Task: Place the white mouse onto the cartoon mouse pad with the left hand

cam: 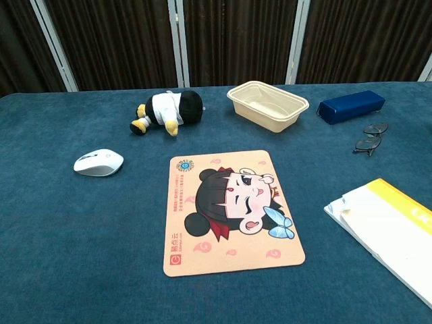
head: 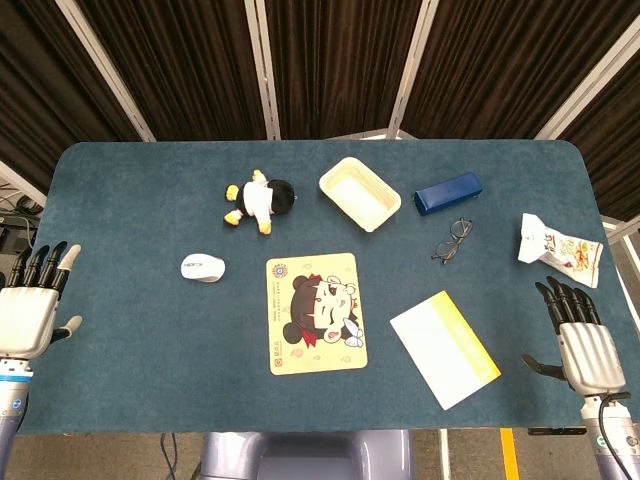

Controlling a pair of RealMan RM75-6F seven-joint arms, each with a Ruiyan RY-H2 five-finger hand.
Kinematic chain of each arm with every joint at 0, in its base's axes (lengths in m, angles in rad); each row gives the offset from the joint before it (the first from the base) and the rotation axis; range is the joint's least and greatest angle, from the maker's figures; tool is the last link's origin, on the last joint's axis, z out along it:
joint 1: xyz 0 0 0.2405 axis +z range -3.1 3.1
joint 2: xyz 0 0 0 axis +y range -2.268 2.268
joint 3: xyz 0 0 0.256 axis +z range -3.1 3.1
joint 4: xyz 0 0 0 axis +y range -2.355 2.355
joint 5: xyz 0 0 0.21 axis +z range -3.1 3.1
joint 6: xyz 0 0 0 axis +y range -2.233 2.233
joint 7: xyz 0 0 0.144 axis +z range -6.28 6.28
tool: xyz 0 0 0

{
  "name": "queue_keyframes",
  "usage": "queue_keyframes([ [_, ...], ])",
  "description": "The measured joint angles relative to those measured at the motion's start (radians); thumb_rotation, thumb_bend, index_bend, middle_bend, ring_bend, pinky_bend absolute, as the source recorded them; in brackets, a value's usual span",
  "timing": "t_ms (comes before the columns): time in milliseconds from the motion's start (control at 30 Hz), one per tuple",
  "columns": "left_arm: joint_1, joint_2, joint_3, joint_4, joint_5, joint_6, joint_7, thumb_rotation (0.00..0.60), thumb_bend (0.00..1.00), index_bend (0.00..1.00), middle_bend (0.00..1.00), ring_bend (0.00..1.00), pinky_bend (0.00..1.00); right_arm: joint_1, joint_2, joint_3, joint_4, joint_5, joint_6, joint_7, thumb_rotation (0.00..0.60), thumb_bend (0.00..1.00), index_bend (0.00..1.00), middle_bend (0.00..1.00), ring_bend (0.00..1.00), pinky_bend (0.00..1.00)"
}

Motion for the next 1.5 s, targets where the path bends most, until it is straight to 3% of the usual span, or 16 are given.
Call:
queue_keyframes([
  [1233, 0.072, 0.022, -0.119, -0.019, 0.057, -0.11, 0.03, 0.6, 0.17, 0.0, 0.0, 0.0, 0.0, -0.005, -0.003, 0.0, 0.004, -0.001, 0.008, 0.002, 0.6, 0.11, 0.0, 0.0, 0.0, 0.0],
  [1500, 0.044, 0.04, -0.155, -0.078, 0.054, -0.167, 0.096, 0.6, 0.18, 0.08, 0.0, 0.0, 0.0, -0.004, -0.001, 0.0, 0.006, -0.003, 0.005, 0.01, 0.6, 0.11, 0.0, 0.0, 0.0, 0.0],
])
